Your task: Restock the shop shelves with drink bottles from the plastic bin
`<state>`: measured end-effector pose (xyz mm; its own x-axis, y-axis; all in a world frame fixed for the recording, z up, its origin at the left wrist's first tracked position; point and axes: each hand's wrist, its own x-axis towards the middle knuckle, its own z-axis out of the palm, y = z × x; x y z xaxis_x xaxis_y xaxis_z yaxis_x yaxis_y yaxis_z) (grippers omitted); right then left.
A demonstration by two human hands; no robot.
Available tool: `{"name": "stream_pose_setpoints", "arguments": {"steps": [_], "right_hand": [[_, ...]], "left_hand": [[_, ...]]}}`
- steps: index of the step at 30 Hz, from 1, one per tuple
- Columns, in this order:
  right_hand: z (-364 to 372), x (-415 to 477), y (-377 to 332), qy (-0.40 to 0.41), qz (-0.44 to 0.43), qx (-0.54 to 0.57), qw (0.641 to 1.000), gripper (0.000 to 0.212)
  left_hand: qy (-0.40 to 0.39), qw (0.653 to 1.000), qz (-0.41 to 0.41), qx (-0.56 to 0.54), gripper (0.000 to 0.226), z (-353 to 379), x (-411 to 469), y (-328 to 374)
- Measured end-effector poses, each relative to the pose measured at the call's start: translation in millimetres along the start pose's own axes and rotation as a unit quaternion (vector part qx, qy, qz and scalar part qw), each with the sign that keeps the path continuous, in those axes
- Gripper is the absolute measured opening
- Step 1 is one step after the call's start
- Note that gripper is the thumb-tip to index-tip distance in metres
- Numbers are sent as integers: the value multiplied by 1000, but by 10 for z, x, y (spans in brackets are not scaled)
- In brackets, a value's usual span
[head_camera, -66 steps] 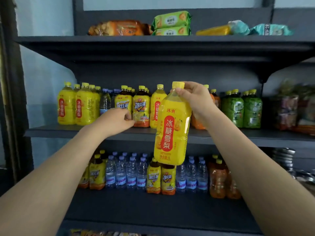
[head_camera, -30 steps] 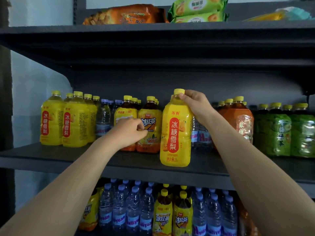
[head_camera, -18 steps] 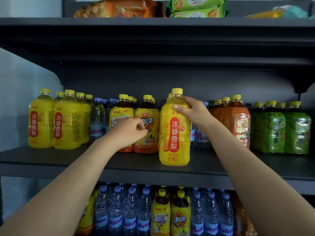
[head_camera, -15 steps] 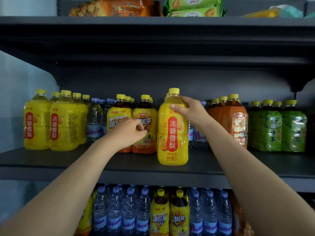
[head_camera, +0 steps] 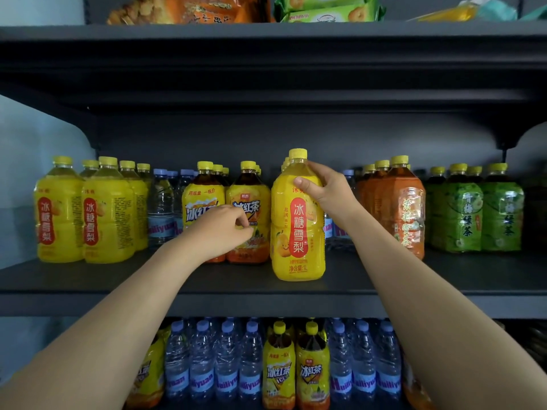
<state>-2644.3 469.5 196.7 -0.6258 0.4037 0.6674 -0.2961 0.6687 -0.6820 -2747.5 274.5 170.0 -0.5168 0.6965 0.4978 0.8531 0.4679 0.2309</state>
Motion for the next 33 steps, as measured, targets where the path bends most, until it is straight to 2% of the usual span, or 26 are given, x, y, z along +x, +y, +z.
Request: {"name": "stream_pose_setpoints", "arguments": {"steps": [7,12,20,26,31,33], "right_hand": [[122,-94,-25,35,3,-57,998,68],[87,-124,-99,23,36,-47,998,67],[49,-374,-55,40,98,-88,990,82],[-170,-780,-152,-6,120,-230,966,66],[-459,-1171,-365,-103,134,-334,927,41],[-558,-1314,-439,-126,141,-355,916,41]], "left_hand": [[-8,1000,10,2,16,25,-149,-30],[-17,1000,4,4,16,-19,-261,-60],[-24,1000,4,-6,18,-84,-459,-21],[-33,999,4,-10,18,-116,-647,102],[-39,999,5,11,21,-203,-813,385],[-36,999,-1,10,23,-251,-898,537]]}}
